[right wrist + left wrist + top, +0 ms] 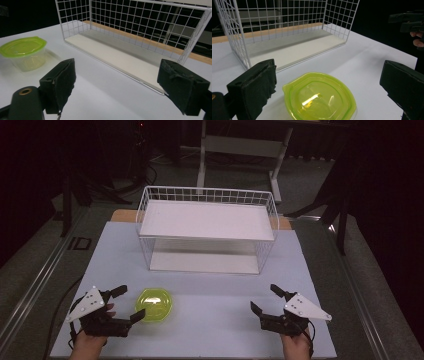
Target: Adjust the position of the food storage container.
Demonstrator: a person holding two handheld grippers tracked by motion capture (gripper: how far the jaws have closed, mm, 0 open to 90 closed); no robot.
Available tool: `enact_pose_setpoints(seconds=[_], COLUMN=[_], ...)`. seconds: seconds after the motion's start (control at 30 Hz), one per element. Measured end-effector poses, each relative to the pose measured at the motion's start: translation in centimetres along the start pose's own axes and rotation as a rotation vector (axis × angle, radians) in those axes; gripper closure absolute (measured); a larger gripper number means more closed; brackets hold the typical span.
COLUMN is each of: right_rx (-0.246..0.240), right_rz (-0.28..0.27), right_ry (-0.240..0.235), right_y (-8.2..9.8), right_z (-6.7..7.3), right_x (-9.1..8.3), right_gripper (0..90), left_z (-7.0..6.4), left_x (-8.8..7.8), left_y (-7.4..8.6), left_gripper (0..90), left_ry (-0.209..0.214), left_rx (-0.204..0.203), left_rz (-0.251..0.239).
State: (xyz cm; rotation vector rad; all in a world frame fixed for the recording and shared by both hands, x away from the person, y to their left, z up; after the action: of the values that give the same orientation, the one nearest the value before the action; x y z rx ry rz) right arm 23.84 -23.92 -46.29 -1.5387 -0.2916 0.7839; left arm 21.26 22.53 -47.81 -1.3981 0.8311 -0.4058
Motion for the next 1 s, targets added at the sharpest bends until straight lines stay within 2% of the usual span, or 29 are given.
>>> enact_pose_setpoints(seconds=[0.1, 0.17, 0.2, 0.23, 0.3, 0.37, 0.5, 0.53, 0.57, 0.6, 0.63, 0.73, 0.77, 0.8, 0.83, 0.9, 1.0], right_rx=[0.006, 0.002, 0.002, 0.006, 0.002, 0.005, 0.011, 0.012, 0.013, 0.015, 0.015, 0.008, 0.007, 0.007, 0.006, 0.006, 0.006], right_rz=[0.003, 0.006, 0.006, 0.001, -0.002, -0.013, -0.015, -0.009, -0.009, -0.010, -0.010, -0.014, -0.012, -0.012, -0.008, -0.006, -0.005], right_ry=[-0.001, 0.003, 0.003, -0.005, -0.003, -0.008, -0.006, -0.003, -0.004, -0.007, -0.007, -0.008, -0.007, -0.007, -0.007, -0.009, -0.011], right_y=[0.0, -0.1, -0.1, -0.1, -0.1, -0.3, -0.4, -0.3, -0.3, -0.3, -0.3, -0.4, -0.3, -0.3, -0.3, -0.3, -0.3], right_z=[0.0, 0.1, 0.1, 0.3, 0.4, 0.4, 0.4, 0.3, 0.3, 0.4, 0.4, 0.5, 0.5, 0.5, 0.5, 0.6, 0.6], right_x=[0.1, 0.0, 0.0, -0.2, -0.2, -0.4, -0.4, -0.3, -0.2, -0.2, -0.2, -0.1, -0.1, -0.1, 0.0, 0.0, 0.1], right_gripper=[15.0, 15.0, 15.0, 15.0, 15.0, 15.0, 14.9, 15.0, 14.9, 14.9, 14.9, 14.9, 14.9, 14.9, 14.9, 14.9, 14.9], left_z=[0.1, 0.1, 0.2, 0.3, 0.3, 0.6, 0.9, 1.2, 1.2, 1.5, 1.5, 2.1, 2.2, 2.4, 2.5, 2.9, 3.4], left_x=[0.0, 0.0, 0.0, -0.1, -0.2, -0.4, -0.9, -1.2, -1.2, -1.7, -1.7, -2.2, -2.4, -2.6, -2.8, -2.9, -3.1], left_y=[-0.2, -0.2, -0.3, -0.5, -0.6, -0.9, -0.9, -0.7, -0.7, -0.3, -0.3, 0.3, 0.5, 0.7, 1.0, 1.4, 2.3], left_gripper=[1.6, 1.6, 1.6, 1.6, 1.6, 1.6, 1.6, 1.6, 1.6, 1.9, 6.1, 6.9, 12.2, 12.2, 17.7, 21.2, 45.4], left_ry=[0.031, 0.034, 0.033, 0.018, 0.011, 0.016, 0.005, 0.023, 0.023, -0.025, -0.025, -0.027, -0.022, -0.026, -0.025, 0.000, -0.002], left_rx=[-0.015, -0.021, -0.026, -0.009, -0.003, -0.021, -0.031, -0.042, -0.042, -0.036, -0.036, -0.055, -0.060, -0.055, -0.054, -0.068, -0.055], left_rz=[-0.001, 0.001, -0.005, 0.005, 0.003, 0.001, 0.015, 0.033, 0.033, 0.049, 0.049, 0.063, 0.071, 0.068, 0.071, 0.092, 0.136])
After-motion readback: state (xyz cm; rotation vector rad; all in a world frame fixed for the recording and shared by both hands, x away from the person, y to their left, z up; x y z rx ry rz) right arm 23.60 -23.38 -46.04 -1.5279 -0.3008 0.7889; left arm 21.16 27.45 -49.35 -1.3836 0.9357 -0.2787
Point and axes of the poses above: each handheld gripper's, and its own axes: x roughly forward along the jaws, y roughly out of its underside, z roughly to its left, the point moved 2 cm from there along x, roughly forward along the jaws, and after that the axes turned 6 degrees about x, right-handed, at the moved point
